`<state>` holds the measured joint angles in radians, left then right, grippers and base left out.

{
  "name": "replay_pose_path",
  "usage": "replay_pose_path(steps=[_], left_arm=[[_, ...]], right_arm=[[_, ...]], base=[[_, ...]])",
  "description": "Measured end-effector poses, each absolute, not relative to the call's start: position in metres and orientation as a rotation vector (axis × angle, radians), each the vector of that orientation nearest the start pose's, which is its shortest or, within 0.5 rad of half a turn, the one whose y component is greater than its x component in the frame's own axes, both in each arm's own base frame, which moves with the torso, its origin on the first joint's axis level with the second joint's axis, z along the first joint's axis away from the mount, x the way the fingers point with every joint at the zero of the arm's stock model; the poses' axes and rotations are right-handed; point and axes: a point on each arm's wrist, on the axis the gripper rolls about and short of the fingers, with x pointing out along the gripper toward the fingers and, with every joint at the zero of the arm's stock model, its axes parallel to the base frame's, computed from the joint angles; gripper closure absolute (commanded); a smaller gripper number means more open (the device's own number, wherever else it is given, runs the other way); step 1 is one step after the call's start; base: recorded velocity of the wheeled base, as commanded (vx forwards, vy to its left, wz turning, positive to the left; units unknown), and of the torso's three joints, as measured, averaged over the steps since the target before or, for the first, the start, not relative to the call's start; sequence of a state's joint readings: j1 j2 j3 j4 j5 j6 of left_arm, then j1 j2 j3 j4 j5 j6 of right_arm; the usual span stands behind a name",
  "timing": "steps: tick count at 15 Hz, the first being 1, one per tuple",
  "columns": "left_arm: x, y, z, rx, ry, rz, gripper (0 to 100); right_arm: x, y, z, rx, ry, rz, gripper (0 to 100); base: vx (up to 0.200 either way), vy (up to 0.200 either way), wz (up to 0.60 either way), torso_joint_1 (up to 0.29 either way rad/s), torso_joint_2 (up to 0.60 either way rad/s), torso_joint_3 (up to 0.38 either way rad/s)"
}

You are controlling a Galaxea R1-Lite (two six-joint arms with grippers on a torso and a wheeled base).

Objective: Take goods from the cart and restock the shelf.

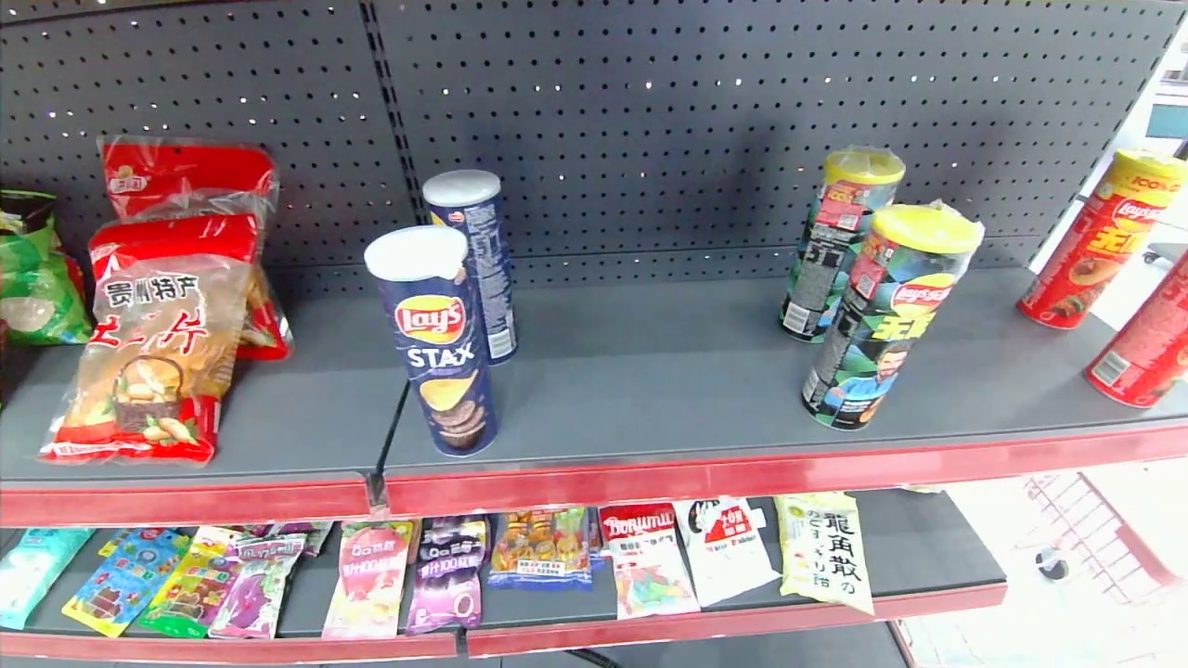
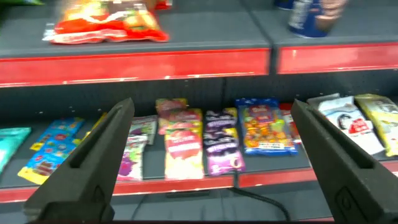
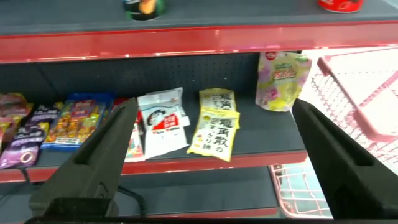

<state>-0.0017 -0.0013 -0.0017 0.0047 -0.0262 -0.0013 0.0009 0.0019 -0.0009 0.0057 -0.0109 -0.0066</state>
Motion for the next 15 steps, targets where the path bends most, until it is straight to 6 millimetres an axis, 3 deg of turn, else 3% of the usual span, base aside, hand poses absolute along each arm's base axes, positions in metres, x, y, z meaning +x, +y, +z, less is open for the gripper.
replay_pose_path(steps=[15], left_arm=[[-0.0230, -0.0005, 0.0754, -0.001, 0.002, -0.028, 0]], right_arm=[[-0.0227, -0.0003, 0.0752, -0.004, 0.006, -0.012, 0]], base=[[0.000, -0.200, 0.00, 0.000, 0.00, 0.002]])
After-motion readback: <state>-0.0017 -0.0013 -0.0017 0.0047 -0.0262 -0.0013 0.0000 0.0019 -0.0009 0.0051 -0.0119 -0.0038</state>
